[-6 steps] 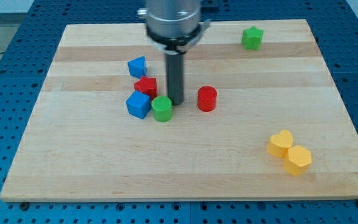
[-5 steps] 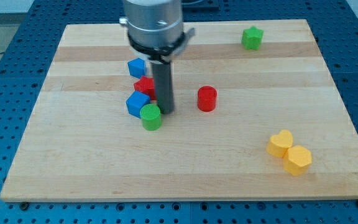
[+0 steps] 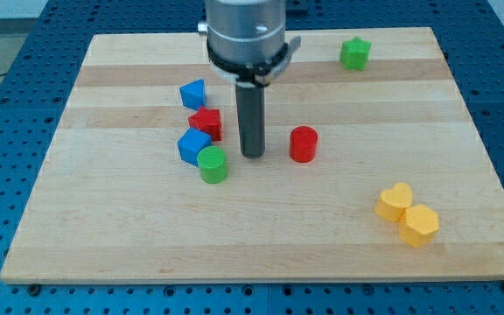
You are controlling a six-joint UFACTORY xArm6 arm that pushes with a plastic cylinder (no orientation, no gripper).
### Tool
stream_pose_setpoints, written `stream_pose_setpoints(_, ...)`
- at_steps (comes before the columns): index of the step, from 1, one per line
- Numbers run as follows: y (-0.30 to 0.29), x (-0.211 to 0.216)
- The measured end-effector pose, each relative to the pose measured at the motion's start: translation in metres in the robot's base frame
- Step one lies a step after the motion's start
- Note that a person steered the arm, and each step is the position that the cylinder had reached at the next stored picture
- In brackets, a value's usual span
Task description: Push the red circle parallel to the right of the red star
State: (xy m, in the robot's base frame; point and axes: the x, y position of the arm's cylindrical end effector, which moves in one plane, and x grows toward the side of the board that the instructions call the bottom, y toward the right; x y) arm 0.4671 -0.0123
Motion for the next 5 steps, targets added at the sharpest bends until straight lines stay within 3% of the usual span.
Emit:
stream_pose_setpoints(1,0.055,0.008)
stream_pose_setpoints(3,0.120,-0.035)
stream_pose_setpoints(4,0.095,-0.071)
stream_pose_setpoints(5,0.098,-0.048)
